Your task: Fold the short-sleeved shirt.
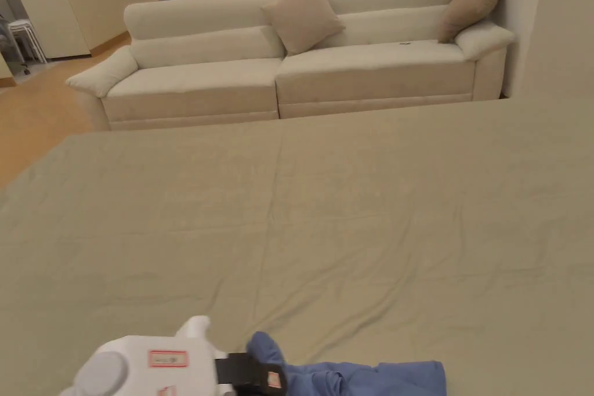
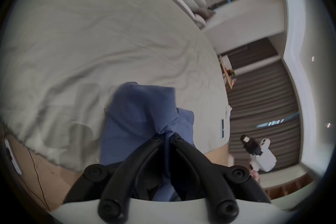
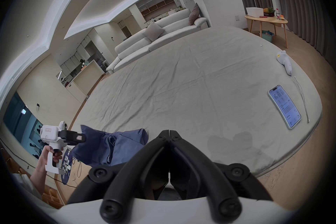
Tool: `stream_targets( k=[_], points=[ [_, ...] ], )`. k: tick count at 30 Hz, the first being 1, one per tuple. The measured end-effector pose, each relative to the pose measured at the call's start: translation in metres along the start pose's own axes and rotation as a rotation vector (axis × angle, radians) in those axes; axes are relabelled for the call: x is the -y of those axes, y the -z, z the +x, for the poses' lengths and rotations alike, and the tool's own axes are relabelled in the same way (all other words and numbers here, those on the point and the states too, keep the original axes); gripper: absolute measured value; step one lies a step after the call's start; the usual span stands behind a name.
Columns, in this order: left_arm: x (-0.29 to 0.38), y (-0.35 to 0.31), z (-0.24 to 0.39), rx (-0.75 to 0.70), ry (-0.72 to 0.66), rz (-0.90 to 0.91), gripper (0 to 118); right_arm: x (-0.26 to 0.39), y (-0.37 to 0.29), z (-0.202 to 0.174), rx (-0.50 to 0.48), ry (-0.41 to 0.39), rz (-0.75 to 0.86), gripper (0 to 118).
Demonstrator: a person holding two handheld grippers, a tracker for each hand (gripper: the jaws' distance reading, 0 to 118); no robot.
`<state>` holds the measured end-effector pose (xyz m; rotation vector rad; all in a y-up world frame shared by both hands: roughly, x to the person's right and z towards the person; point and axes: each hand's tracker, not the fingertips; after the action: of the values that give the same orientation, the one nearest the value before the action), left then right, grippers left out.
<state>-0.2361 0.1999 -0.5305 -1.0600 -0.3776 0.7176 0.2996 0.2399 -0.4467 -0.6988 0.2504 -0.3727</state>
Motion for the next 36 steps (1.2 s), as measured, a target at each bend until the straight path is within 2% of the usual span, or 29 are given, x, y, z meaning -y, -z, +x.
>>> stream_targets(
  k=[2, 5, 10, 13, 16, 19, 20, 22, 23, 24, 26, 28, 29, 31, 32, 33, 36],
  points=[
    [0.007, 0.036, 0.026, -0.007, 0.058, -0.050, 4, 0.002, -0.009, 0.007, 0.000, 0.000, 0.008, 0],
    [0.020, 0.082, 0.053, 0.065, 0.015, -0.128, 4, 0.005, -0.023, 0.019, -0.004, 0.006, 0.013, 0],
    [0.034, 0.138, 0.077, 0.041, 0.055, -0.166, 4, 0.010, -0.035, 0.041, 0.013, 0.018, 0.015, 0],
    [0.040, 0.152, 0.079, 0.048, 0.040, -0.182, 4, 0.014, -0.038, 0.052, 0.016, 0.042, 0.019, 0],
    [0.043, 0.152, 0.082, 0.021, 0.126, -0.190, 4, 0.019, -0.038, 0.062, 0.019, 0.058, 0.015, 0],
    [0.038, 0.141, 0.071, 0.099, 0.098, -0.226, 6, 0.023, -0.035, 0.069, 0.021, 0.075, 0.003, 0],
    [0.036, 0.133, 0.066, 0.138, 0.079, -0.214, 16, 0.025, -0.035, 0.071, 0.024, 0.080, 0.002, 0],
    [0.039, 0.114, 0.066, 0.115, 0.083, -0.130, 84, 0.028, -0.033, 0.076, 0.023, 0.093, -0.001, 0],
    [0.041, 0.105, 0.065, 0.136, 0.090, -0.077, 113, 0.029, -0.033, 0.078, 0.025, 0.101, -0.001, 0],
    [0.041, 0.091, 0.062, 0.224, 0.042, 0.042, 116, 0.030, -0.032, 0.081, 0.024, 0.109, -0.005, 0],
    [0.042, 0.085, 0.055, 0.240, 0.009, 0.023, 116, 0.031, -0.032, 0.084, 0.029, 0.120, -0.005, 0],
    [0.037, 0.105, 0.045, 0.250, -0.047, -0.101, 114, 0.033, -0.032, 0.087, 0.031, 0.125, -0.010, 0],
    [0.039, 0.116, 0.041, 0.242, -0.059, -0.154, 105, 0.033, -0.031, 0.087, 0.036, 0.127, -0.012, 0],
    [0.046, 0.144, 0.043, 0.225, -0.002, -0.184, 28, 0.035, -0.032, 0.089, 0.037, 0.132, -0.016, 0],
    [0.050, 0.159, 0.044, 0.152, 0.034, -0.224, 9, 0.035, -0.033, 0.090, 0.039, 0.135, -0.017, 0],
    [0.054, 0.174, 0.046, 0.095, 0.077, -0.240, 9, 0.035, -0.035, 0.089, 0.042, 0.137, -0.016, 0],
    [0.061, 0.209, 0.038, 0.159, -0.032, -0.273, 6, 0.037, -0.042, 0.090, 0.053, 0.142, -0.012, 0]
  ],
)
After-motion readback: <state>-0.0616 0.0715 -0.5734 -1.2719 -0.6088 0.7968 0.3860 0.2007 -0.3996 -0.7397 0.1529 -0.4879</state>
